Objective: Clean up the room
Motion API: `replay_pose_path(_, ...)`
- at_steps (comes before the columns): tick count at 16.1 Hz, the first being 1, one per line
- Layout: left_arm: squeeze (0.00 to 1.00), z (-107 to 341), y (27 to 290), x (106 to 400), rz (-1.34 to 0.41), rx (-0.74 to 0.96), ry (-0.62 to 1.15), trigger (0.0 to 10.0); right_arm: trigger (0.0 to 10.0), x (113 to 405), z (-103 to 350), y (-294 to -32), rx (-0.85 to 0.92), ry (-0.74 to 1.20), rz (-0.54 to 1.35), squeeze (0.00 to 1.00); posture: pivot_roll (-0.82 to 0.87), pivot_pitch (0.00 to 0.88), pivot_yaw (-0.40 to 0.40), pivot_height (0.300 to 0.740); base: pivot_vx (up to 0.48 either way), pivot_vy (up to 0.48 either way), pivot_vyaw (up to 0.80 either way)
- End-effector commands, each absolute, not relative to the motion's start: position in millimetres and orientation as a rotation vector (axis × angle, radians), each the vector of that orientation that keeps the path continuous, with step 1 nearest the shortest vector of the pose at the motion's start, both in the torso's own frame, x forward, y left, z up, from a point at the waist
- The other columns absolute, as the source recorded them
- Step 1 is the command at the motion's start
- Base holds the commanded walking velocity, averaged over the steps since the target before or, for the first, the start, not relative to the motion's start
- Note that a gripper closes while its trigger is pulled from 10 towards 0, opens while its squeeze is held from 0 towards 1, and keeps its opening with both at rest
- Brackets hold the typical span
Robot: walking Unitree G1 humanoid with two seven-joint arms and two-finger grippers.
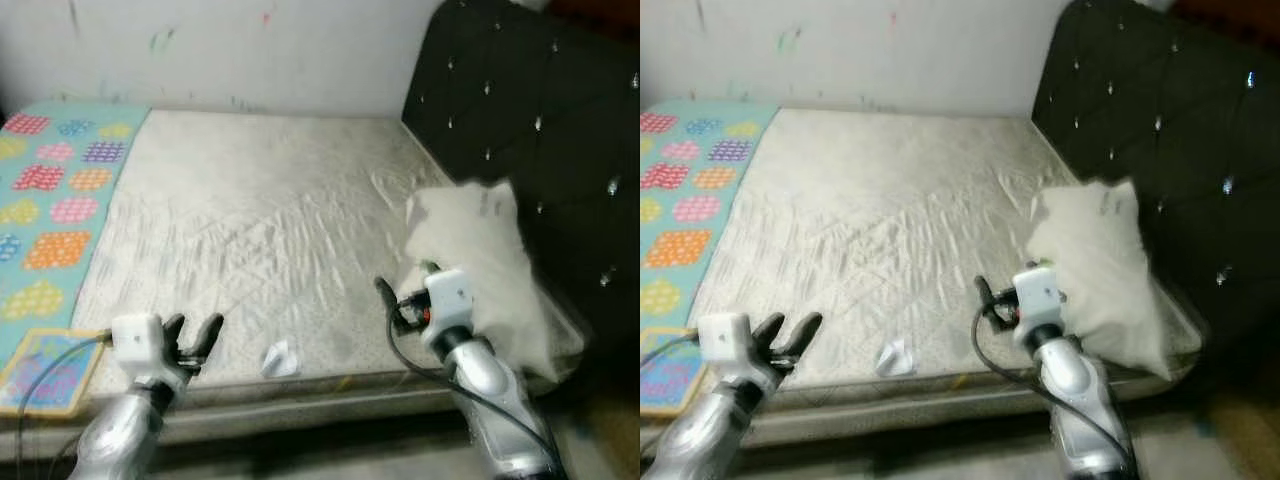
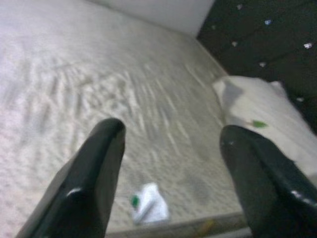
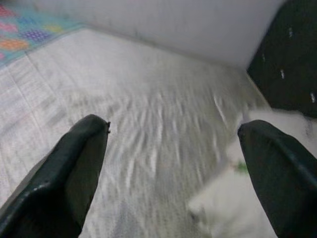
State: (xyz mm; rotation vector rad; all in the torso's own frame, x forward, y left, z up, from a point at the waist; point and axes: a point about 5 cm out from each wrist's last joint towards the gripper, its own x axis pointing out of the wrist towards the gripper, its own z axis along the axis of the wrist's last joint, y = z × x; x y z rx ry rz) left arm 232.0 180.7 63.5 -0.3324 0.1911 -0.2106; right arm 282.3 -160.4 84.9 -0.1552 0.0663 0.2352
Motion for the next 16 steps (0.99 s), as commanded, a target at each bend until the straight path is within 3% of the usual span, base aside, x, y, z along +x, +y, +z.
replay_pose_path(1, 0.00, 65.4, 184.4, 233.0, -0.210, -0.317, 0.194, 10.0, 10.0, 285.3, 89.8, -159.6, -0.153, 0.051, 0.231, 0.00, 0.03, 0.000, -0.102, 0.740, 0.000, 0.364, 0.00)
replay_pose_path(4, 0.00, 69.0, 184.8, 233.4, -0.223, -0.329, 0.164, 10.0, 10.0, 285.9, 90.8, -158.3, -0.163, 0.044, 0.240, 0.00, 0.03, 0.000, -0.102, 0.740, 0.000, 0.000, 0.00)
replay_pose_path(7, 0.00, 70.5, 183.0, 232.5, -0.240, -0.339, 0.156, 10.0, 10.0, 285.9, 91.2, -157.0, -0.167, 0.040, 0.251, 0.00, 0.03, 0.000, -0.101, 0.740, 0.000, 0.000, 0.55)
replay_pose_path(16, 0.00, 70.4, 180.9, 231.3, -0.252, -0.346, 0.159, 10.0, 10.0, 285.6, 90.0, -158.5, -0.162, 0.048, 0.246, 0.00, 0.03, 0.000, -0.105, 0.740, 0.276, 0.000, 0.00)
